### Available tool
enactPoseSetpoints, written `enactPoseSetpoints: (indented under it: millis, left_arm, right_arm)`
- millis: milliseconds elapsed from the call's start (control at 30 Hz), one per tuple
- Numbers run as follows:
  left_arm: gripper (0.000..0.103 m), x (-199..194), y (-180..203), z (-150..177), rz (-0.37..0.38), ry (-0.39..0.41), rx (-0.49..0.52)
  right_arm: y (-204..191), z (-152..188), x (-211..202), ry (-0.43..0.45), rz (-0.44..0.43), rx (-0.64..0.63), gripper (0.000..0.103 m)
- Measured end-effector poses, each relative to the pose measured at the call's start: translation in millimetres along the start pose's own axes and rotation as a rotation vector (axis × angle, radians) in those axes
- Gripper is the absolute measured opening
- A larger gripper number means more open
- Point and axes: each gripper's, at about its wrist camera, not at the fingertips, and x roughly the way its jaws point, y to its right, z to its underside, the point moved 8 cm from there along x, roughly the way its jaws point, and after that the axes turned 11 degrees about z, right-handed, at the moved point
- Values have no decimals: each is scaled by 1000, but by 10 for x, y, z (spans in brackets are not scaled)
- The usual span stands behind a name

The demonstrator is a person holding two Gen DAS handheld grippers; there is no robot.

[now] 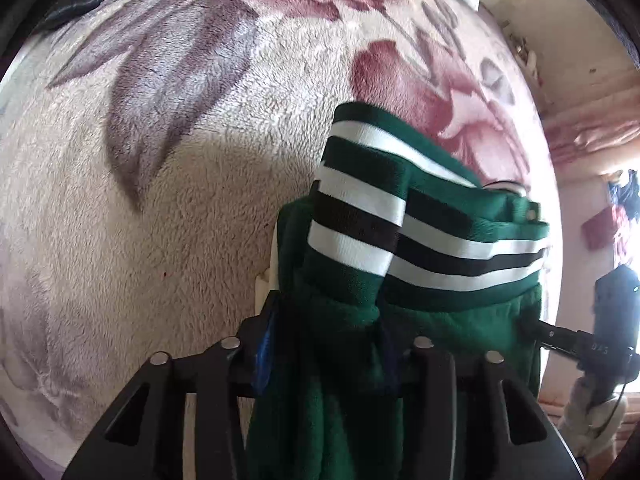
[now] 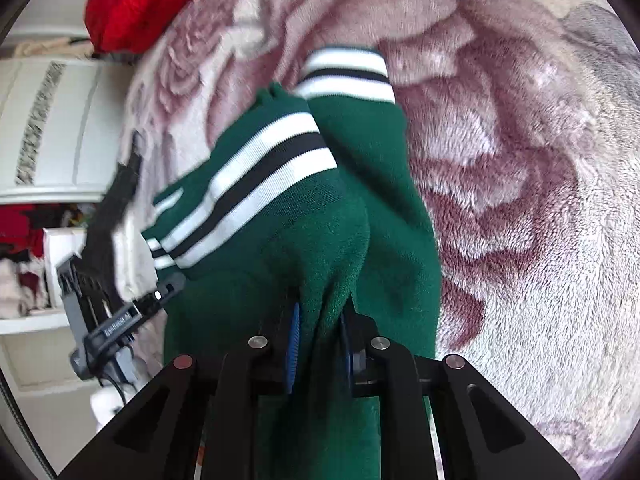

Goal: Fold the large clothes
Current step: 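Lower the folded jacket onto the floral bedspread with both grippers, then open both grippers and release the folded jacket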

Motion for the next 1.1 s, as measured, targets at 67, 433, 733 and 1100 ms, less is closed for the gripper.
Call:
enactPoseSetpoints:
  millis: [67,433,733,1100]
  left_arm:
    - [51,-74,137,27,-45,-34,47]
    - [93,-383,256,376,-183,85,107]
    - [93,-530,213,548,-269,179,66]
    - [93,-1217,-285,1607,-497,142,31]
  right_arm:
    - [40,35,-60,-22,29,-40,29]
    - [449,72,640,-198,-297,-65,103]
    - [677,487,12,-53,-438,189,38]
    - [1922,3570,-432,-42,-612,1131,48]
